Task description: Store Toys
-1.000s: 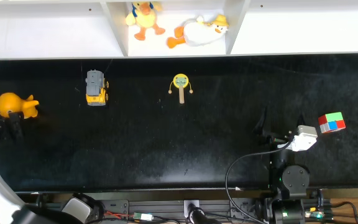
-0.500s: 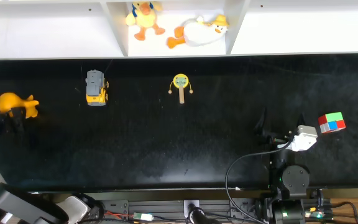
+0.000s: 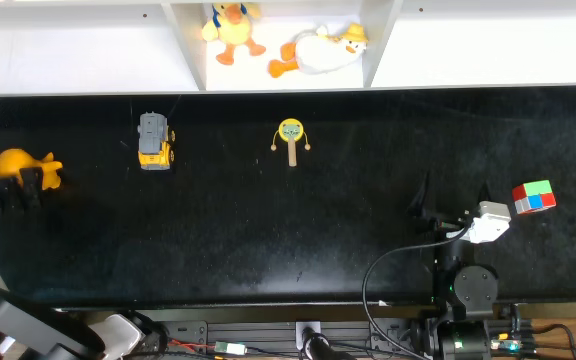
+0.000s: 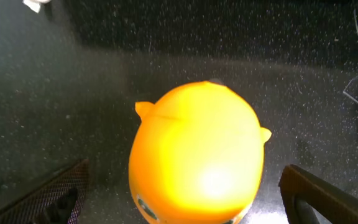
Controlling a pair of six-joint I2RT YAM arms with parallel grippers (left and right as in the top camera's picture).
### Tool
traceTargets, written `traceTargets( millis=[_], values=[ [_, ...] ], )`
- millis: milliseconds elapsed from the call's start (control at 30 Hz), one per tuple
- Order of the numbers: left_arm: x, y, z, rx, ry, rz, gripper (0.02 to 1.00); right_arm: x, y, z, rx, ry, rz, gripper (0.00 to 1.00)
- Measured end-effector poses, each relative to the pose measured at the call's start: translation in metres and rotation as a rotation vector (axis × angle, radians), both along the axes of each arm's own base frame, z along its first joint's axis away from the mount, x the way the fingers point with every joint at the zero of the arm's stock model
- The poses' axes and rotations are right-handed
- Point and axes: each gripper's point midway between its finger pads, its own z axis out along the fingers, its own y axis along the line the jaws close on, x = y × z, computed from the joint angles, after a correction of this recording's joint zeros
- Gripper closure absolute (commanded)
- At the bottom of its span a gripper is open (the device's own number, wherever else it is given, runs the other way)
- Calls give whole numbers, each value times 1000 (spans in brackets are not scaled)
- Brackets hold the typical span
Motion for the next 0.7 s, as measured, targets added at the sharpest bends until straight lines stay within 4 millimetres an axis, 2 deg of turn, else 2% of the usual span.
traceTargets(
  millis=[33,67,133,167,333,433,500,567,700],
  values=[
    [0,0,-1,-4,2,1,367,0,0,0,0,0,0,5],
    [0,0,-2,-5,2,1,524,0,0,0,0,0,0,7],
    [1,2,-1,5,-3,-2,739,0,0,0,0,0,0,5],
    [2,3,0,11,-7,-2,781,0,0,0,0,0,0,7],
    [3,3,1,15,-10,-3,840,0,0,0,0,0,0,5],
    [2,3,1,6,-10,3,925,0,0,0,0,0,0,5],
    [2,1,3,2,-15,4,932,0,0,0,0,0,0,7],
    [3,-2,13,10,-39,-1,932,0,0,0,0,0,0,5],
    [11,-11,51,49,-129,-6,921,0,0,0,0,0,0,7]
  ],
)
